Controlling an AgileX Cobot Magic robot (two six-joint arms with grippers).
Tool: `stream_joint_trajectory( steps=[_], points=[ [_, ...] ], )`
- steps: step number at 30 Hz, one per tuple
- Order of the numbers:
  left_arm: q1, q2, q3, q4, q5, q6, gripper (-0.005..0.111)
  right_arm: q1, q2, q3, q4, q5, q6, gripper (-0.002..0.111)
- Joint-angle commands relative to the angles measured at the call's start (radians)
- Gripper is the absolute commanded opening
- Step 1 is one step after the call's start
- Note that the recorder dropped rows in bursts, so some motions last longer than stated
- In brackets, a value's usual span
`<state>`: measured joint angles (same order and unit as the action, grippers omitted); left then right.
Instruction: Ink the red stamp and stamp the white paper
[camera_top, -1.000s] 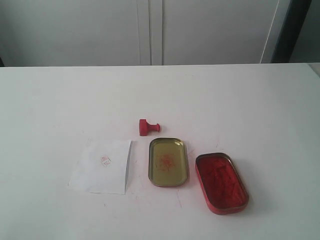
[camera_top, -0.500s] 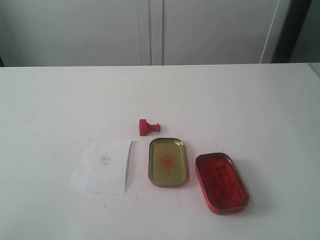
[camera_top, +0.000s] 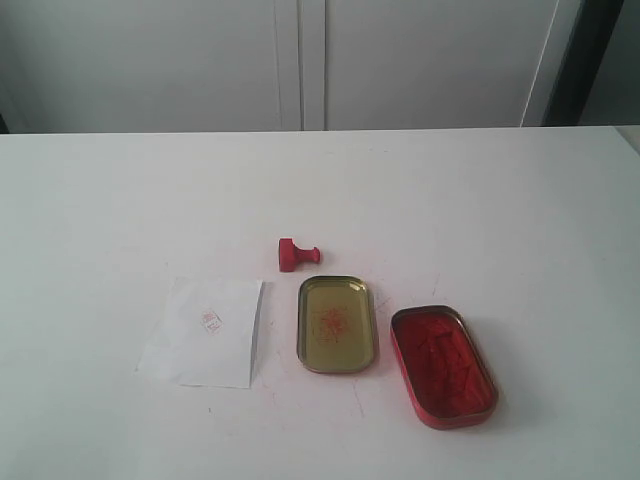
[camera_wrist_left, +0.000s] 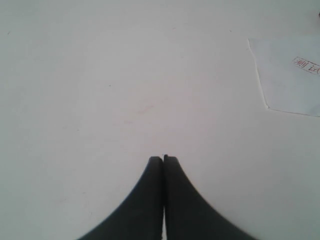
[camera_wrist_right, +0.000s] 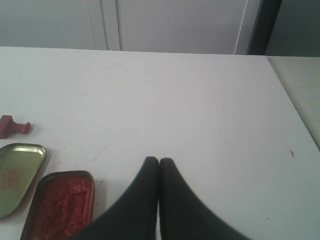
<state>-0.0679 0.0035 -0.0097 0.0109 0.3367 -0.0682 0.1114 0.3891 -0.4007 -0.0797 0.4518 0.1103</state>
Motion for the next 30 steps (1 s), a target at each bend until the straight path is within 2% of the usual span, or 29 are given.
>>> stream_joint_trajectory(
  steps=[1,8,13,21,30],
  points=[
    [0.001,-0.003,0.010,-0.001,0.014,-0.003,0.000,-0.002,-0.005,0.007,-0.004,-0.017,-0.001,0.000],
    [0.001,-0.003,0.010,-0.001,0.014,-0.003,0.000,-0.002,-0.006,0.007,-0.004,-0.095,-0.003,0.000],
    [0.001,-0.003,0.010,-0.001,0.014,-0.003,0.000,-0.002,-0.007,0.007,-0.002,-0.103,-0.105,0.000],
    [0.001,-0.003,0.010,-0.001,0.014,-0.003,0.000,-0.002,-0.010,0.007,0.012,-0.116,-0.110,0.000],
    [0.001,-0.003,0.010,-0.001,0.014,-0.003,0.000,-0.002,-0.176,0.007,0.068,-0.116,-0.110,0.000]
  ],
)
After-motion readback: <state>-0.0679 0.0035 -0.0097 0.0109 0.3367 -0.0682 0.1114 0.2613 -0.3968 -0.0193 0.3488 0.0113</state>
